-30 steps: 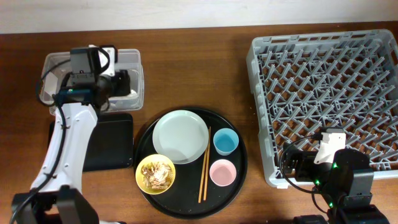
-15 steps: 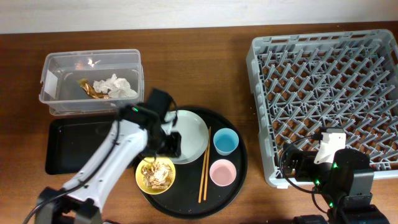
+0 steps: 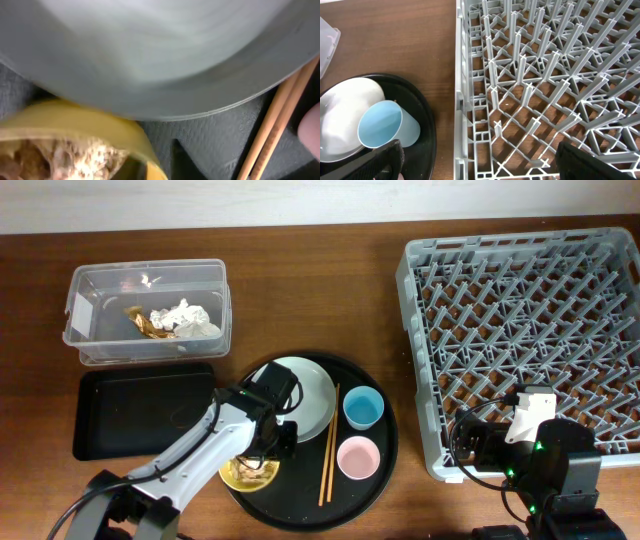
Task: Sort waste into correct bins and load items into the dishwasher rack
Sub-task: 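Grasp the yellow bowl rim with the left gripper, then tip the yellow bowl over the small black tray to empty the scraps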
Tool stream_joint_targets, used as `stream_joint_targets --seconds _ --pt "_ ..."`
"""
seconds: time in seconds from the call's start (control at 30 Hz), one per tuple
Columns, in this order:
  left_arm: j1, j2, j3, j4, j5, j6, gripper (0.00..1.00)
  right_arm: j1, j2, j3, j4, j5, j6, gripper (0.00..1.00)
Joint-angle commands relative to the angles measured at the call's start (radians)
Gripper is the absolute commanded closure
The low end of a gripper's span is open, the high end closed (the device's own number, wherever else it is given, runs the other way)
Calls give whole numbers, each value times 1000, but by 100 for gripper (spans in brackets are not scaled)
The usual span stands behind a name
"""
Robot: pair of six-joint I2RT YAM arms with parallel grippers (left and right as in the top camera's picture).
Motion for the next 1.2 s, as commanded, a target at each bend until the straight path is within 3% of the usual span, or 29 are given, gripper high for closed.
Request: stream_joint_targets --seconds 0.0,0.07,0.23,0.43,0.6,0.67,0.87,1.03,1.17 --pt "-3 -9 -10 3 -22 -3 92 5 -3 17 3 -2 1 2" --pt "-3 -9 -10 -2 -22 -3 99 5 -3 17 3 -2 1 2" --pt "-2 -13 16 -44 -23 -2 99 5 -3 17 3 -2 1 2" --pt "3 -90 204 -167 -116 48 100 5 -3 17 3 -2 1 2" --pt "193 -153 330 -201 -106 119 100 5 -3 17 3 -2 1 2" --pt "310 -151 330 -193 -20 184 100 5 -3 17 3 -2 1 2" --pt "776 -82 311 -143 564 444 100 5 -3 17 3 -2 1 2" --pt "965 99 303 -143 887 539 100 5 -3 17 3 -2 1 1" --pt "1053 227 303 -156 1095 541 100 5 -3 17 3 -2 1 2"
